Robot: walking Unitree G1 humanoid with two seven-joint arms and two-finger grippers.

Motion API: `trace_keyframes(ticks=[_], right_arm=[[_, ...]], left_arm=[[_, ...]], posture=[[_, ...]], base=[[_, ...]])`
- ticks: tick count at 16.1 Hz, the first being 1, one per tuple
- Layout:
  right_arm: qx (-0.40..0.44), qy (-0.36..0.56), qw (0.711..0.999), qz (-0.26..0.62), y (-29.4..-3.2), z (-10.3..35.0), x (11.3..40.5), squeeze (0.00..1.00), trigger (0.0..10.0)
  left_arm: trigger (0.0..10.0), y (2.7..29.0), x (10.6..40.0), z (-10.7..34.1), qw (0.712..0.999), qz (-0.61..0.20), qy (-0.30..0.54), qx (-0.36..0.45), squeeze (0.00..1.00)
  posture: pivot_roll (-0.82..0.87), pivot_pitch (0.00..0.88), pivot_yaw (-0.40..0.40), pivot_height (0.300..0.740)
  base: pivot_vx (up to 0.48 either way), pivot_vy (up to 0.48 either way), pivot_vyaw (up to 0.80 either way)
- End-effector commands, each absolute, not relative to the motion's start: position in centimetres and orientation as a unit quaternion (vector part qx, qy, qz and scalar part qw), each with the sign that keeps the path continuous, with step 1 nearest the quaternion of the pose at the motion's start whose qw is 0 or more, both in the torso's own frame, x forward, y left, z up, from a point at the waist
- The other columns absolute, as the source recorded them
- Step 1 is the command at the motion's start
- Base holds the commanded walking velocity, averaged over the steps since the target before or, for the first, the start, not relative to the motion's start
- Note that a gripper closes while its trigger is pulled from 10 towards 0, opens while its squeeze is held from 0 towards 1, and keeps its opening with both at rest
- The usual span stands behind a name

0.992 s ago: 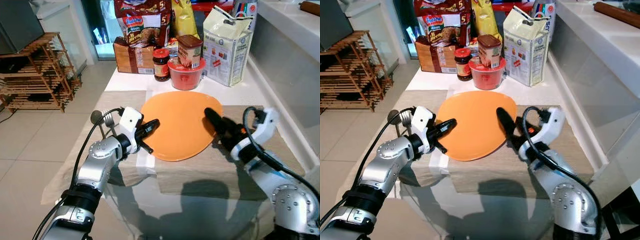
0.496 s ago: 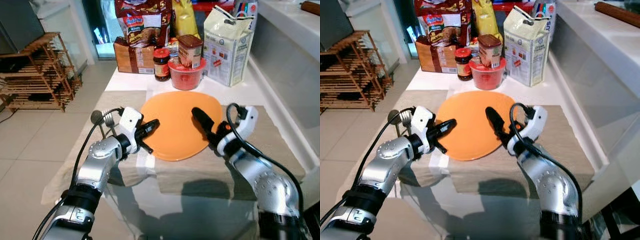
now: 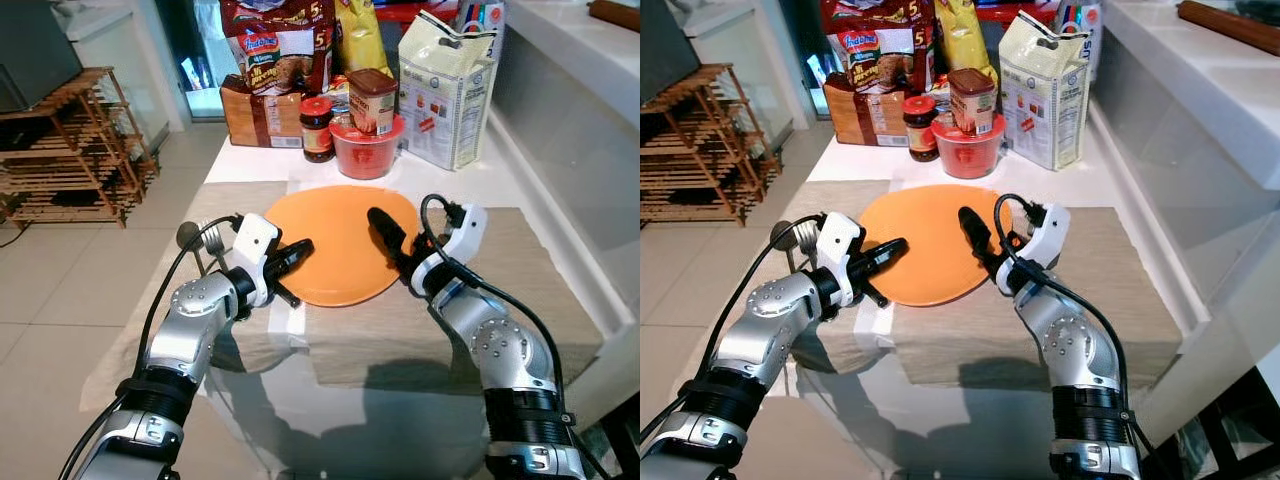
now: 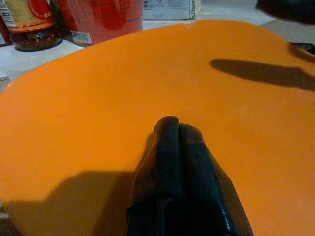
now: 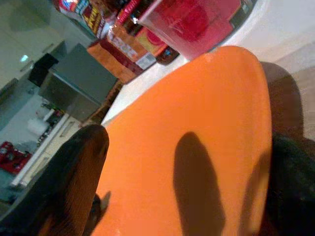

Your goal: Setting the table

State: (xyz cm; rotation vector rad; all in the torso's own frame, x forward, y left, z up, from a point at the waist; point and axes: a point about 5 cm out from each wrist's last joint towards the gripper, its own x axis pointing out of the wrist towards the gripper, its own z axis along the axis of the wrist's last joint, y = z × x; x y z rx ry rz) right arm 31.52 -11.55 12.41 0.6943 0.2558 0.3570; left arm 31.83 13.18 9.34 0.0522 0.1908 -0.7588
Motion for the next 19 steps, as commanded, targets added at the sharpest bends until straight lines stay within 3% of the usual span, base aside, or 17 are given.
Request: trace_keyframes(ticks=[1,7,14,19], right_arm=[[0.321,0.147,0.916,0.189,-9.8,12.1,31.6,0.0,0.0],[0.294,0.151,0.928,0.174,-10.0,11.7,31.8,0.0,0.0],[0.274,0.149,0.937,0.157,-11.2,11.3,31.7,0.0,0.0],[0.261,0.143,0.942,0.153,-11.9,11.4,31.5,0.0,0.0]], left_arm=[[10.0,14.5,25.4,-1.2,0.866,-0.353,0.354,0.022,0.0],[10.0,14.3,25.8,-0.8,0.871,-0.353,0.342,0.021,0.0],[10.0,13.9,28.6,2.0,0.891,-0.352,0.286,0.033,0.0],[10.0,12.7,32.6,8.5,0.92,-0.349,0.172,0.043,0.0]], posture=[[-0.05,0.012,0.051,0.74],[-0.06,0.015,0.047,0.74],[-0.05,0.017,0.047,0.74],[-0.04,0.017,0.039,0.74]], base=[[0.0,0.0,0.0],[0.0,0.0,0.0],[0.0,0.0,0.0],[0.0,0.0,0.0]])
